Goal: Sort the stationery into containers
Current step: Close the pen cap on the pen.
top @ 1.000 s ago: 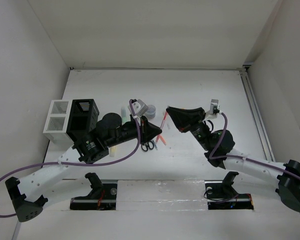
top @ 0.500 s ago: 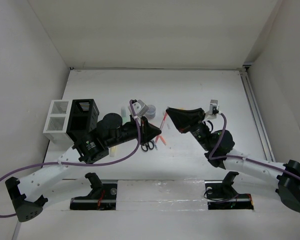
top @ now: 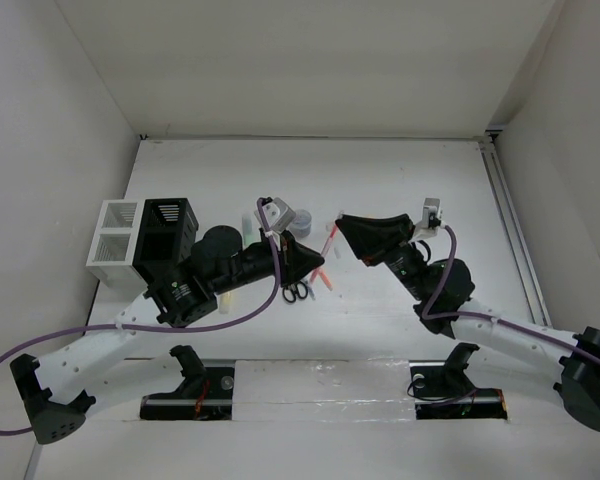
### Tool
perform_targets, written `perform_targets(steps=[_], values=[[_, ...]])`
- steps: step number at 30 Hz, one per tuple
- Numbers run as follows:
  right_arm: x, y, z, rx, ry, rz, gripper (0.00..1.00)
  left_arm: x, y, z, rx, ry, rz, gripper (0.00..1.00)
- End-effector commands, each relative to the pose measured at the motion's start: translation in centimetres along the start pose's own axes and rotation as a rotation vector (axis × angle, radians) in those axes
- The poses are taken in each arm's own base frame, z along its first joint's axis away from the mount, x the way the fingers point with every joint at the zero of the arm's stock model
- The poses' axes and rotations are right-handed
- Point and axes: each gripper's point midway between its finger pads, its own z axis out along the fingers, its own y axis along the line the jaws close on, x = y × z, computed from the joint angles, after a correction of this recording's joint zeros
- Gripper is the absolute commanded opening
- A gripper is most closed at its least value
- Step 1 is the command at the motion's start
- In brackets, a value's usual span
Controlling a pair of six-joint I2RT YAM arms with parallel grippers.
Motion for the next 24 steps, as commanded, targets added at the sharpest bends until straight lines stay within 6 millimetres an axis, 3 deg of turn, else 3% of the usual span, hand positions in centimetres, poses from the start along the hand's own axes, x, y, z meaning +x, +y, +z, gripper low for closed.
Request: perform_targets(steps=[1,12,19,24], values=[[3.1,-0.3,-1.0,-0.015,0.133,-0.017,0.25,-6.1,-2.4,-0.9,0.081,-0.225,0.056,0.0],[2.3,-0.1,-0.9,-0.031,0.111,-0.018,0.35,-5.1,-1.9,-0.4,0.049,-0.199,0.046,0.0],[1.8,-0.1,-0.8,-0.041,0.096,-0.024,0.45,-5.1,-1.9,-0.4,0.049,-0.199,0.046,0.0],[1.8,0.0,-0.8,-0.041,0.097,-0.015,0.6,-5.1,-1.9,-0.4,0.049,-0.199,0.046,0.0]])
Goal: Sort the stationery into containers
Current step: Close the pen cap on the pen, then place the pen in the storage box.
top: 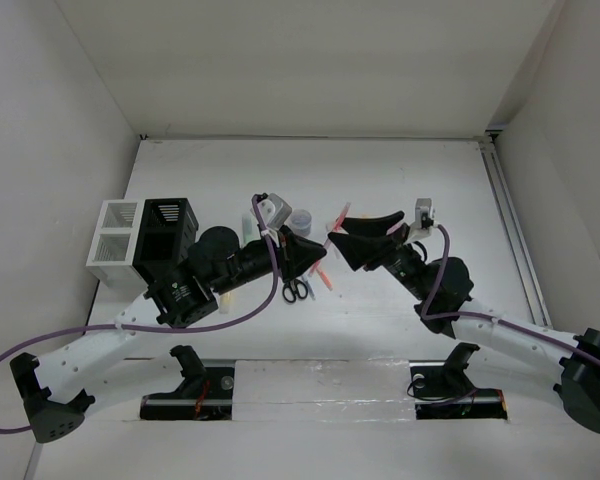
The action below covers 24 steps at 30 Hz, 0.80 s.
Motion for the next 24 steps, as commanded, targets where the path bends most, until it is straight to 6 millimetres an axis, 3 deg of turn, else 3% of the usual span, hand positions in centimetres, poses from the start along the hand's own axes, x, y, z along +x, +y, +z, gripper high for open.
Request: perform_targets(steps=[1,12,16,18,22,24], values=[[0.6,-0.2,-0.3,-0.004,0.024,-0.007,0.63,-3.3,-1.7,-0.4,0.062,-0.118,0.027,0.0],[-0.6,1.3,-0.6,-0.062,-0.009,-0.014,0.89,-2.3,0.2,0.7,-0.03,-0.092,0.007,0.0],[-2.0,2.5,-0.9,-0.105,-0.042,-0.022,0.92,-2.6,1.1,0.8,-0.081,-0.101,0.004,0.0],[-2.9,3.2,-1.4,-0.12,-0.066,-0.026,0.98,-2.1,1.5,1.1,-0.099,-0.087,-0.006,0.0],[-3.7,3.4,-2.1,-0.11,-0.067,-0.055,1.0,-2.1,2.1,1.3,-0.139,-0.093,-0.016,0.0],[-5.2,3.4,-2.4,-0.09,-0.097,-0.096,1.0,-2.6,2.7,1.2,-0.177,-0.118,-0.017,0.0]])
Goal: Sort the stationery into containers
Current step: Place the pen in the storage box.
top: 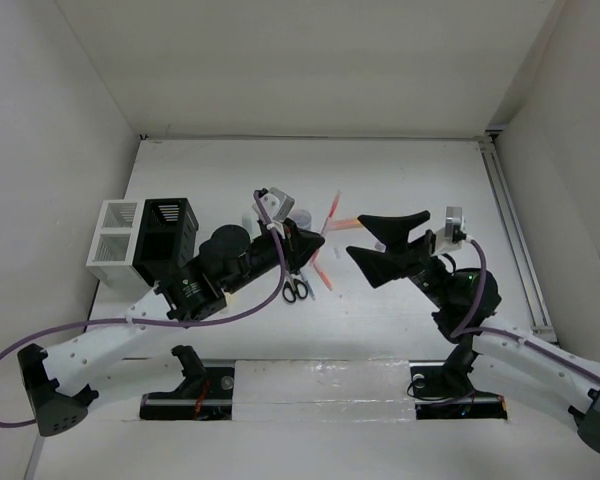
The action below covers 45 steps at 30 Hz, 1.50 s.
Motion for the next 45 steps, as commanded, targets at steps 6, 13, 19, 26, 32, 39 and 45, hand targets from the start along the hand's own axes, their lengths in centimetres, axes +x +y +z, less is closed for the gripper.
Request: perform_targets(steps=[6,13,19,26,32,39,45], values=[[-2.9,-0.9,-1.3,0.085,-0.028,-0.137,1.0,-4.2,7.5,-1.4,-0.474,-0.235,-0.142,0.0],[-3.3,-2.1,-2.2,0.121,-0.02,-0.177,1.0,-5.8,17.1,-7.1,-1.003,-0.434,-0.319,0.0],[-2.5,-3.3,-2.8,0.151,0.0,-0.188,1.0,-7.8,24.2,-11.7,-1.343,-0.489,-0.292,0.0],[-1.5,-4.3,-2.8,0.156,0.04,-0.196,1.0,-9.4,32.1,-17.7,-1.621,-0.481,-0.253,0.0],[-0.4,-4.4,-3.3,0.132,0.051,-0.17,1.0,-9.1,34.2,-18.5,-1.795,-0.448,-0.122,0.0],[0.5,-4.3,-3.7,0.101,0.081,-0.166,1.0,-6.5,36.6,-18.3,-1.871,-0.412,-0.086,0.0],[0.9,-4.4,-4.0,0.087,0.103,-0.171,1.0,-4.2,38.9,-17.0,-1.885,-0.36,-0.063,0.0]])
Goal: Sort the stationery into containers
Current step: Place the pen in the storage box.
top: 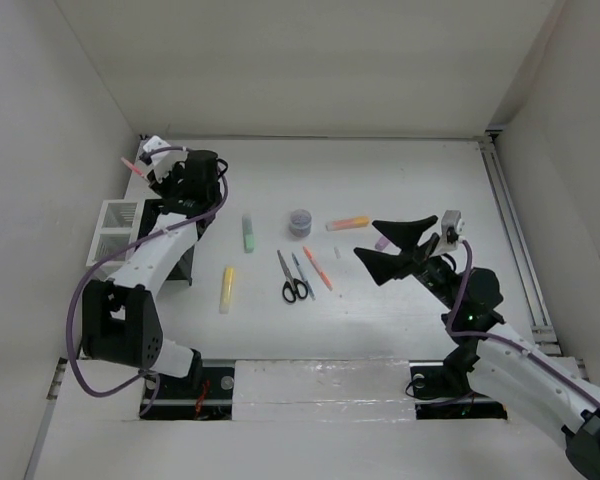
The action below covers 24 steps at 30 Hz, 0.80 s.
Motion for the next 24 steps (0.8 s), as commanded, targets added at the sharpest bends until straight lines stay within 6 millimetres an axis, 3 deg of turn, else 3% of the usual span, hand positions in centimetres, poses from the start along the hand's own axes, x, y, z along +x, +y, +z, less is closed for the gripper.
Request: perform_targets(steps=[1,4,14,24], values=[[-1.2,1.2,-0.3,-0.059,-0.049,-0.017,1.0,0.8,0.1,1.6,-0.036,-0.018,0.01,0.0],[-1.5,1.2,-0.5,-0.063,-0.055,-0.024,1.0,1.4,0.1,2.7,-0.048,-0.015,0.021,0.0],[-1.2,1.2,-0.5,-0.071,-0.04,-0.026,1.0,4.6,0.0,3.6,-0.062,0.01,0.136,0.0],[-2.4,1.8,-1.0,-0.088,-0.074,-0.043,1.0,6.9,0.6,3.4,-0.072,0.043,0.185,0.0]])
